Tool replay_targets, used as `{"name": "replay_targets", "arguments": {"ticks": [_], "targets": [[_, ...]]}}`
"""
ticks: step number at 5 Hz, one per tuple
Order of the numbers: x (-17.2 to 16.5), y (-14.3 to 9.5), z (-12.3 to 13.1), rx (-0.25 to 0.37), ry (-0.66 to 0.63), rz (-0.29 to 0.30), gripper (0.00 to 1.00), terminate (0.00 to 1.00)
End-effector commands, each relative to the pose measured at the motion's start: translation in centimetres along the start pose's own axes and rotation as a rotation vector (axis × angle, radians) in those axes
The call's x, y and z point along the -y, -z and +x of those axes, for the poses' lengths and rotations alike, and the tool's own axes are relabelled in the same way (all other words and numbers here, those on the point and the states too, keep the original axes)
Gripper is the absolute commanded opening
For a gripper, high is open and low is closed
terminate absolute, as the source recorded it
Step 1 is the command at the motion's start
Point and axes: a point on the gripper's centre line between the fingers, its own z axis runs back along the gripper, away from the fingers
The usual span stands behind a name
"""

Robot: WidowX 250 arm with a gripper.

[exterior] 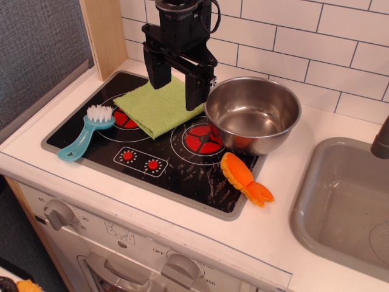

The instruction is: Move the fish to lower middle of cooktop

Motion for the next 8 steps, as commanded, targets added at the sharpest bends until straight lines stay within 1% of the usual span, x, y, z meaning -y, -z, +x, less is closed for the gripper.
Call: {"name": "replay_targets", "arguments": {"ticks": [1, 2, 3, 4, 5, 6, 7, 8], "targets": [[0.0, 0.0, 0.0, 0.000, 0.000, 0.000, 1.00, 0.00], [1.7, 0.1, -0.2, 0.036, -0.032, -0.009, 1.00, 0.00], [4.3, 0.6, 0.0, 0.037, -0.083, -0.017, 1.00, 0.00], [7.2, 1.1, 0.1, 0.001, -0.135, 0.006, 1.00, 0.00], [9.3, 2.3, 0.7, -0.035, -0.138, 0.012, 1.00, 0.00], [10.9, 3.9, 1.8, -0.051, -0.177, -0.018, 1.00, 0.00], [11.3, 5.4, 2.1, -0.093, -0.224, -0.036, 1.00, 0.00], [11.4, 6.6, 2.2, -0.136, -0.256, -0.033, 1.00, 0.00]]}}
